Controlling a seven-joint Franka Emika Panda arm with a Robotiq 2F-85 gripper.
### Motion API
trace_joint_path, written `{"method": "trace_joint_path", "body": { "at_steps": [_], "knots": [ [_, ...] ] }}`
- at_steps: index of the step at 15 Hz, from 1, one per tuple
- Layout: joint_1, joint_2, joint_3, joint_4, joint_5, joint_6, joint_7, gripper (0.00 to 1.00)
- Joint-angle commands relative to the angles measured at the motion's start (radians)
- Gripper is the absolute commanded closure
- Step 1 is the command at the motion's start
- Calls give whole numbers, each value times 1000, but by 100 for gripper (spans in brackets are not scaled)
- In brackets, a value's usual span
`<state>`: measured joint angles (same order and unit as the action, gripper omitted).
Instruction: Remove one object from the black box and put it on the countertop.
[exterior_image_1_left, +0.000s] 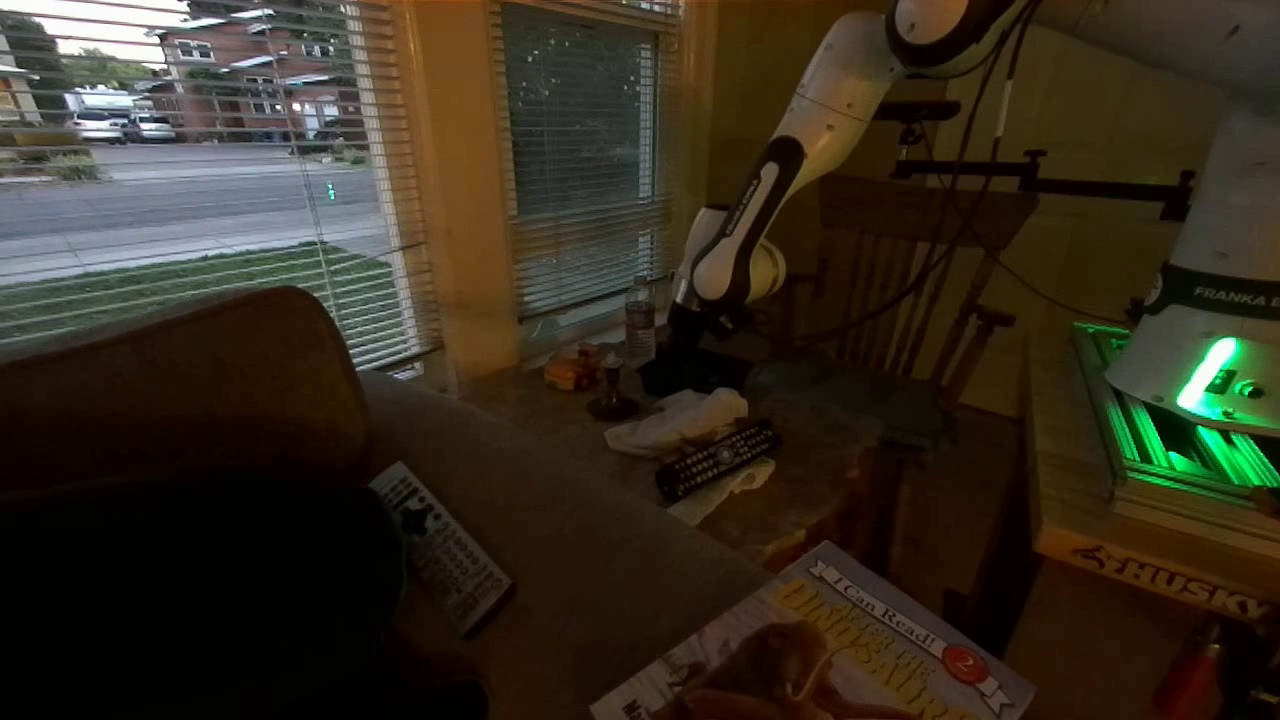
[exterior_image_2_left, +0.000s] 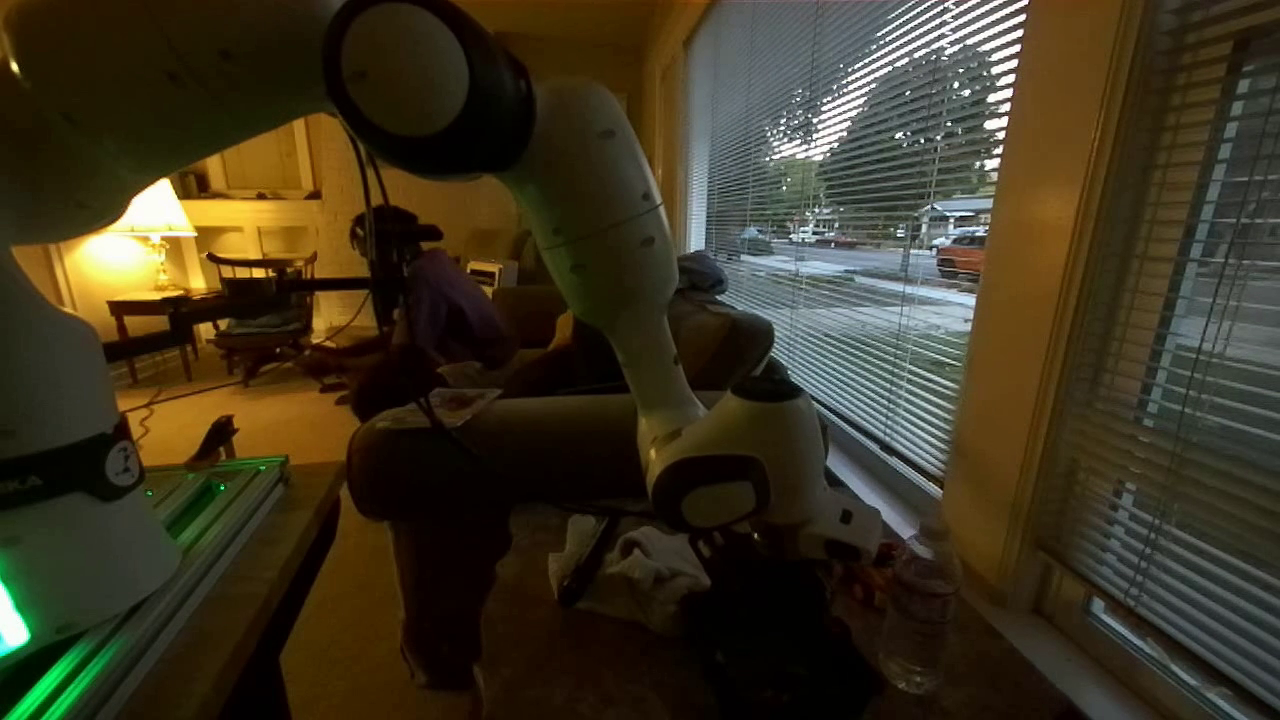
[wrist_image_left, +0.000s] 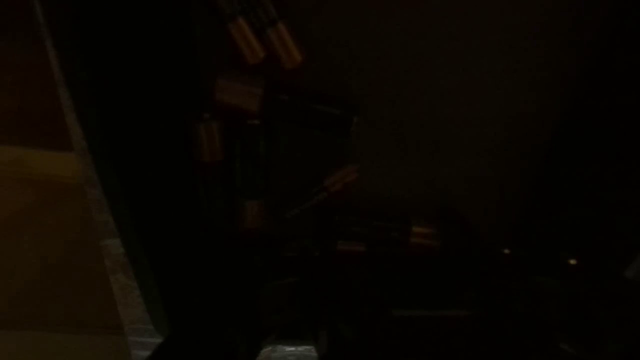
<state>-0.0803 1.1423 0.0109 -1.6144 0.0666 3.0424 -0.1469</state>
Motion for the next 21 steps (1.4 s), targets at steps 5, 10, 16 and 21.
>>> {"method": "trace_joint_path", "body": {
  "at_steps": [5, 10, 16, 21],
  "knots": [
    [141, -136, -138, -120, -28, -52, 127, 70],
    [182, -242, -159, -194, -56, -161, 132, 70],
    [174, -356, -103, -263, -89, -225, 107, 70],
    [177, -405, -57, -308, -103, -206, 101, 70]
  ]
}}
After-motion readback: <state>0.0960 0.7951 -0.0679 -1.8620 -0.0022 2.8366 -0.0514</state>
